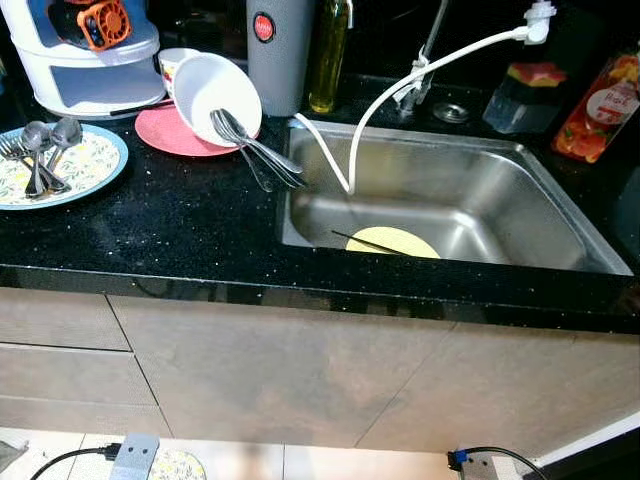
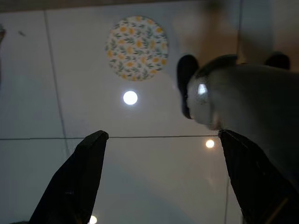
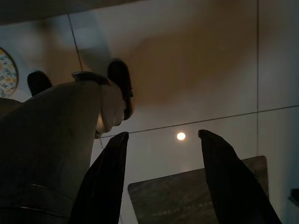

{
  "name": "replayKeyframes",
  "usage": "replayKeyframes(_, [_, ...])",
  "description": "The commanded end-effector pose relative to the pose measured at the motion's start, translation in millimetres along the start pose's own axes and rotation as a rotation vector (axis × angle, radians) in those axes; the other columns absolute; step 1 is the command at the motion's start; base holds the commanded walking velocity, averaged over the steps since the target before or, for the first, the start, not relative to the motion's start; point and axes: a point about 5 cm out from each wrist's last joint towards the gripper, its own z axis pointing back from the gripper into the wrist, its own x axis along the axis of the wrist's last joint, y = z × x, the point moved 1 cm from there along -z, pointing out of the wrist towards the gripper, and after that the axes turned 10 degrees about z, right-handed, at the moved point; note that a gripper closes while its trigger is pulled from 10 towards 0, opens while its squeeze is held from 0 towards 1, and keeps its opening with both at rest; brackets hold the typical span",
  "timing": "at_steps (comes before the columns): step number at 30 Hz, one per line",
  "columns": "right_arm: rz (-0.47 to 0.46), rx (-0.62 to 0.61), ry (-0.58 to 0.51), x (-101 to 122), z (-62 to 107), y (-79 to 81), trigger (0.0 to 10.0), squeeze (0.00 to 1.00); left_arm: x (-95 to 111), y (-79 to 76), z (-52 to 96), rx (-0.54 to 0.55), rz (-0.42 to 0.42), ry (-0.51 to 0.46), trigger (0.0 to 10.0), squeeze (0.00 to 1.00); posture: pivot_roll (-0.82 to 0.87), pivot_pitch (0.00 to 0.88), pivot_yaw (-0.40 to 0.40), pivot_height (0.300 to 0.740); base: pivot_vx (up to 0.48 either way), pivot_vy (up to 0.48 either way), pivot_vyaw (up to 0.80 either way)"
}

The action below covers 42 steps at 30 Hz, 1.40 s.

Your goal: Kitchen organization

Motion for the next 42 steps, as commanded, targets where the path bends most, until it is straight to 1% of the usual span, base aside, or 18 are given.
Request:
replayKeyframes(1, [0.039,-0.034,0.029,-5,0.4,-2.8,10.0,0.00,-10,-5.3,-0.1,-0.004,-0.015,0.035,10.0,0.00,0.06,0.041,-0.073,0.740,0.000,0.000,0.00])
replayKeyframes(2, [0.053,-0.041,0.036,-6,0.4,-3.1,10.0,0.00,-11,-6.5,-0.2,-0.007,-0.021,0.038,10.0,0.00,0.06,0.041,-0.073,0.740,0.000,0.000,0.00])
replayKeyframes(5, [0.168,-0.069,0.073,-11,0.6,-2.8,10.0,0.00,-14,-11.9,-0.6,-0.021,-0.037,0.049,10.0,0.00,0.02,0.047,-0.065,0.740,0.000,0.000,0.00])
replayKeyframes(6, [0.168,-0.069,0.073,-11,0.6,-2.8,10.0,0.00,-14,-11.9,-0.6,-0.021,-0.037,0.049,10.0,0.00,0.02,0.047,-0.065,0.740,0.000,0.000,0.00])
replayKeyframes(8, [0.216,-0.084,0.090,-14,0.6,-1.2,10.0,0.00,-15,-15.6,-0.9,-0.031,-0.051,0.056,10.0,0.00,0.01,0.049,-0.062,0.740,0.000,0.000,0.00])
replayKeyframes(12, [0.257,-0.078,0.105,-18,0.1,4.5,10.0,0.00,-13,-18.0,-1.4,-0.041,-0.066,0.055,10.0,0.00,-0.01,0.058,-0.052,0.740,0.000,0.000,0.00])
replayKeyframes(15, [0.269,-0.073,0.109,-20,-0.1,7.3,10.0,0.00,-10,-16.9,-1.6,-0.039,-0.071,0.048,10.0,0.00,0.00,0.061,-0.046,0.740,0.000,0.000,0.00])
replayKeyframes(18, [0.272,-0.074,0.119,-22,0.1,8.4,10.0,0.00,-6,-12.2,-1.6,-0.028,-0.071,0.040,10.0,0.00,0.00,0.063,-0.046,0.740,0.000,0.000,0.00])
replayKeyframes(22, [0.271,-0.075,0.121,-23,0.1,8.5,10.0,0.00,-5,-11.1,-1.6,-0.026,-0.071,0.039,10.0,0.00,0.00,0.064,-0.046,0.740,0.000,0.000,0.00])
replayKeyframes(25, [0.276,-0.086,0.131,-26,1.4,2.7,10.0,0.00,-3,-6.5,-1.2,-0.017,-0.051,0.037,10.0,0.00,-0.01,0.073,-0.041,0.740,0.000,0.000,0.00])
replayKeyframes(27, [0.276,-0.086,0.131,-26,1.4,2.7,10.0,0.00,-3,-6.5,-1.2,-0.017,-0.051,0.037,10.0,0.00,-0.01,0.073,-0.041,0.740,0.000,0.000,0.00])
replayKeyframes(29, [0.293,-0.098,0.135,-26,2.6,-4.8,10.0,0.00,-2,-4.2,-0.9,-0.014,-0.047,0.036,10.0,0.00,-0.02,0.073,-0.036,0.740,0.000,0.000,0.00])
replayKeyframes(34, [0.298,-0.117,0.143,-28,4.1,-12.0,10.0,0.00,-3,-3.7,-0.8,-0.014,-0.048,0.039,10.0,0.00,-0.03,0.069,-0.030,0.740,0.000,0.000,0.00])
replayKeyframes(37, [0.288,-0.135,0.151,-29,5.3,-16.8,10.0,0.00,-3,-3.5,-0.7,-0.015,-0.053,0.045,10.0,0.00,-0.04,0.066,-0.024,0.740,0.000,0.000,0.00])
replayKeyframes(39, [0.267,-0.149,0.164,-38,7.4,-20.3,10.0,0.00,-3,-4.6,-0.9,-0.021,-0.067,0.048,10.0,0.00,-0.05,0.056,-0.018,0.740,0.000,0.000,0.00])
replayKeyframes(41, [0.267,-0.149,0.164,-38,7.4,-20.3,10.0,0.00,-3,-4.6,-0.9,-0.021,-0.067,0.048,10.0,0.00,-0.05,0.056,-0.018,0.740,0.000,0.000,0.00])
replayKeyframes(42, [0.256,-0.156,0.172,-42,8.6,-21.8,10.0,0.00,-1,-5.1,-1.2,-0.022,-0.069,0.043,10.0,0.00,-0.04,0.061,-0.019,0.740,0.000,0.000,0.00])
